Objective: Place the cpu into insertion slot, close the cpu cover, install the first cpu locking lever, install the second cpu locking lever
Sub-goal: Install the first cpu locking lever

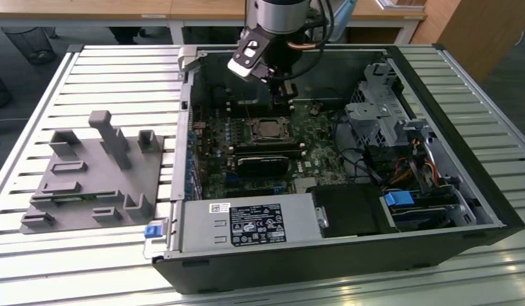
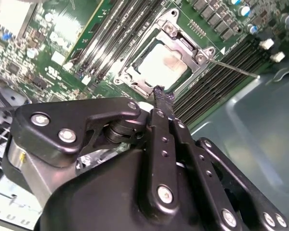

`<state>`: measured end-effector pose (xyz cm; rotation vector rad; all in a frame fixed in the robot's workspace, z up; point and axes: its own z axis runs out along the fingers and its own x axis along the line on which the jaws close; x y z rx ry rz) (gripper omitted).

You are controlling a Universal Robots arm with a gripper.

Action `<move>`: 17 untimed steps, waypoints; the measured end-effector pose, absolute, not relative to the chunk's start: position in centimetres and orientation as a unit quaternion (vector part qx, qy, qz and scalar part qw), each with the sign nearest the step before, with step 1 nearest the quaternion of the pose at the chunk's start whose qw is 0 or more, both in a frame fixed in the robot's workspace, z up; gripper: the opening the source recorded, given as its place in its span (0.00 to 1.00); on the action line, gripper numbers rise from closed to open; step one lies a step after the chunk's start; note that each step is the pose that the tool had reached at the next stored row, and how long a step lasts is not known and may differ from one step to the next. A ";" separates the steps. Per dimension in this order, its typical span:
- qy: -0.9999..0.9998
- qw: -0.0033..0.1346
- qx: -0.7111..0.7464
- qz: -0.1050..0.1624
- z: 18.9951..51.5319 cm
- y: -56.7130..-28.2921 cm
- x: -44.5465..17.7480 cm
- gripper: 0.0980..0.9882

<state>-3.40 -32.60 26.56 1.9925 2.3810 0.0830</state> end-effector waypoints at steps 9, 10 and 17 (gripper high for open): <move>0.795 0.017 0.605 0.028 26.6 -32.6 -3.4 0.01; 0.798 0.016 0.601 0.028 26.6 -32.6 -3.4 0.01; 0.818 0.016 0.574 0.028 26.6 -32.6 -3.4 0.01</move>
